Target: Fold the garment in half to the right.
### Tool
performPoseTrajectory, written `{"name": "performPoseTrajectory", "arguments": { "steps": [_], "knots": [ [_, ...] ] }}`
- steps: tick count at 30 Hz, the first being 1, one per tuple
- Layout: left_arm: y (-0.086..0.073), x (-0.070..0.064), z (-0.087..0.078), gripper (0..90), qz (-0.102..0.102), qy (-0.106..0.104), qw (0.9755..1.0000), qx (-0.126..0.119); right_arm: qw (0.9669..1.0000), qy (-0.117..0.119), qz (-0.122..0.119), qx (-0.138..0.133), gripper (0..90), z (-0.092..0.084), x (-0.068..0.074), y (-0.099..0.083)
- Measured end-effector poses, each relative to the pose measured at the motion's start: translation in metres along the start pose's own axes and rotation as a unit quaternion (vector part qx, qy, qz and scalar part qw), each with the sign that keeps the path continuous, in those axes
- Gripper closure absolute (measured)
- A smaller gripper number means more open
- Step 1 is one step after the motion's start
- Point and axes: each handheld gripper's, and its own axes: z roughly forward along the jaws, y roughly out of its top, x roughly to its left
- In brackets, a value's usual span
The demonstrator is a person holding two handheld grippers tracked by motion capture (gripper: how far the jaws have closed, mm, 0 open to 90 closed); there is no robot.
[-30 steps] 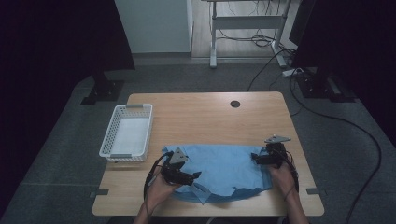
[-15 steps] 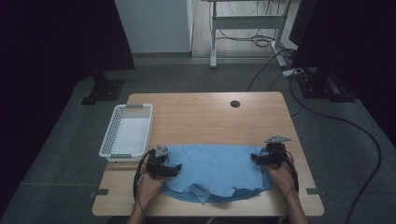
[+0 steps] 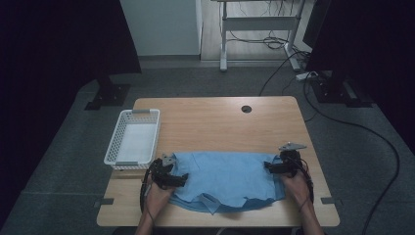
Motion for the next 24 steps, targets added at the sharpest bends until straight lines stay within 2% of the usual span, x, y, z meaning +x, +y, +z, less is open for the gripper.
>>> {"name": "performPoseTrajectory", "arguments": {
  "steps": [4, 7, 13, 18, 24],
  "knots": [
    [0.0, 0.0, 0.0, 0.1, 0.0, 0.0, 1.0, 0.0, 1.0, -0.001, 0.006, 0.003, 4.7, -0.001, 0.001, 0.0],
    [0.0, 0.0, 0.0, 0.2, 0.0, 0.0, 1.0, 0.0, 1.0, -0.004, 0.002, 0.003, 4.7, -0.003, 0.003, 0.002],
    [0.0, 0.0, 0.0, 0.2, 0.0, 0.0, 1.0, 0.0, 1.0, 0.005, -0.005, -0.003, 4.7, -0.011, 0.011, 0.008],
    [-0.001, 0.0, -0.001, 1.9, -0.003, 0.002, 1.0, -0.003, 0.9998, 0.017, -0.008, -0.009, 4.7, -0.017, 0.023, 0.015],
    [-0.001, 0.0, -0.001, 1.9, -0.003, 0.002, 1.0, -0.003, 0.9992, 0.03, -0.026, -0.009, 4.7, -0.021, 0.044, 0.026]
  ]
}}
